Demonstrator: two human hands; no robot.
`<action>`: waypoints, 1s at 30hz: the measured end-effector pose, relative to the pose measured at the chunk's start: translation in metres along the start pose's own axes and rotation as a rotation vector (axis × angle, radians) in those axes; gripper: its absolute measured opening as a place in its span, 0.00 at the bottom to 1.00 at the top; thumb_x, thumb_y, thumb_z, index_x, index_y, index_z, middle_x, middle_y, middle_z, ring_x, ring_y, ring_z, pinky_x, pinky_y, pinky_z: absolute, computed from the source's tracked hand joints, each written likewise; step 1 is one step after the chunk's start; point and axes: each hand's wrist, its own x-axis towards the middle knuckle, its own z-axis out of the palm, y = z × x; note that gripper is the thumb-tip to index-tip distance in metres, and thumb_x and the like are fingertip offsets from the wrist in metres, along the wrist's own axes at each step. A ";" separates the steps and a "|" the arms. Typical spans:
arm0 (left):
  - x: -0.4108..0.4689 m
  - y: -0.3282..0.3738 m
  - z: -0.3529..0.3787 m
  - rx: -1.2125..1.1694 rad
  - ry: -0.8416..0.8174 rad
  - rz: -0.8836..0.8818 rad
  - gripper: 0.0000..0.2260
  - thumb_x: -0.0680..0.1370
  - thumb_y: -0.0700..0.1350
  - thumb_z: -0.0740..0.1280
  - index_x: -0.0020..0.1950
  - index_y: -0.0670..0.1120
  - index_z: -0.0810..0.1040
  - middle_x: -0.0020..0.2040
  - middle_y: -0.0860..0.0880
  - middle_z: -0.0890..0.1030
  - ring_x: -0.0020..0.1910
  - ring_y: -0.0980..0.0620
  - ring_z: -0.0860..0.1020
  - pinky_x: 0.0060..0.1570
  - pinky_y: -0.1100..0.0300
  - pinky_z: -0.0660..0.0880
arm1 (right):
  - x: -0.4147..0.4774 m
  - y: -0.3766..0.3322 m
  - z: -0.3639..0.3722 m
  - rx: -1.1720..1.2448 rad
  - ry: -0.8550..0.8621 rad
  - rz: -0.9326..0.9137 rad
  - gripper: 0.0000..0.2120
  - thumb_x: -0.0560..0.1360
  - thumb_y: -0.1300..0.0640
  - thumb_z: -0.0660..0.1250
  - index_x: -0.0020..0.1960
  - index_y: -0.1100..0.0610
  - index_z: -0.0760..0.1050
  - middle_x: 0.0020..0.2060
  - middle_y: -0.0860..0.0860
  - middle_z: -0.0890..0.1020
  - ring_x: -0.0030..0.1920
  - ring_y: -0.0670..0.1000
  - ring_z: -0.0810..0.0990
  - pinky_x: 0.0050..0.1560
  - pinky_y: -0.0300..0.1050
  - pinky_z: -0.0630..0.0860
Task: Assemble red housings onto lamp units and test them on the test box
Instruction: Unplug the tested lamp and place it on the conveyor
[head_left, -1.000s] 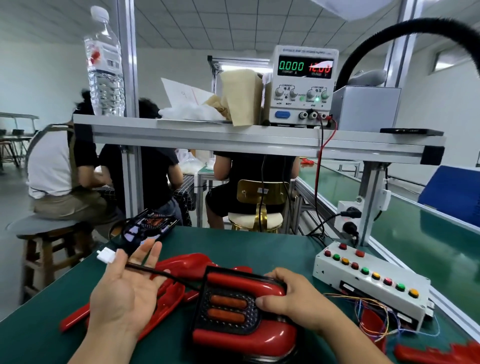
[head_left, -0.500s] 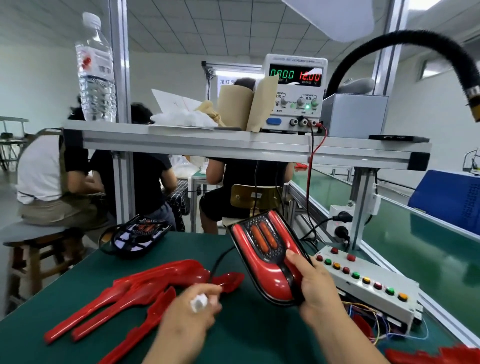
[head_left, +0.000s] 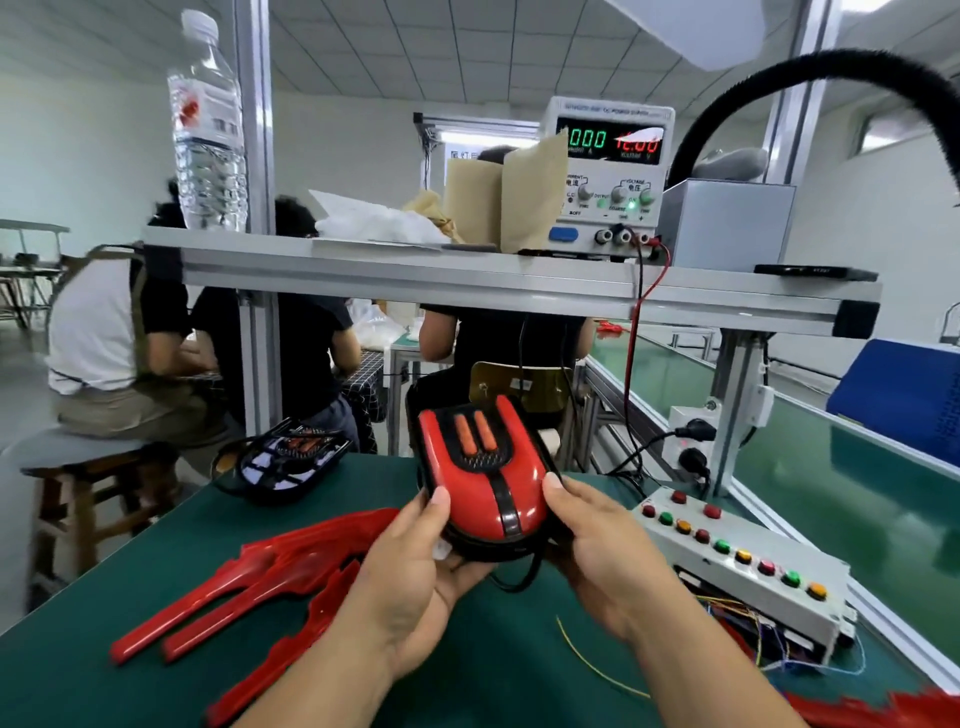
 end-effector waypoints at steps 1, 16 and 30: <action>0.000 0.010 0.001 0.017 -0.023 0.010 0.19 0.79 0.50 0.60 0.65 0.41 0.75 0.56 0.40 0.84 0.55 0.43 0.83 0.50 0.49 0.81 | -0.002 -0.008 -0.001 -0.007 -0.037 -0.025 0.14 0.81 0.55 0.60 0.49 0.53 0.85 0.46 0.51 0.87 0.44 0.45 0.85 0.44 0.38 0.77; -0.014 0.056 0.131 0.055 -0.221 -0.054 0.11 0.84 0.42 0.56 0.60 0.42 0.77 0.48 0.42 0.86 0.43 0.46 0.86 0.33 0.55 0.81 | -0.085 -0.112 -0.049 0.136 0.313 -0.209 0.06 0.78 0.58 0.66 0.50 0.56 0.81 0.40 0.56 0.86 0.33 0.50 0.84 0.27 0.41 0.77; 0.016 -0.081 0.363 0.294 -0.531 -0.671 0.11 0.83 0.34 0.54 0.54 0.31 0.76 0.46 0.36 0.79 0.39 0.40 0.79 0.32 0.49 0.78 | -0.183 -0.150 -0.277 0.030 0.927 0.008 0.09 0.78 0.67 0.65 0.45 0.73 0.77 0.33 0.64 0.80 0.28 0.59 0.80 0.26 0.47 0.76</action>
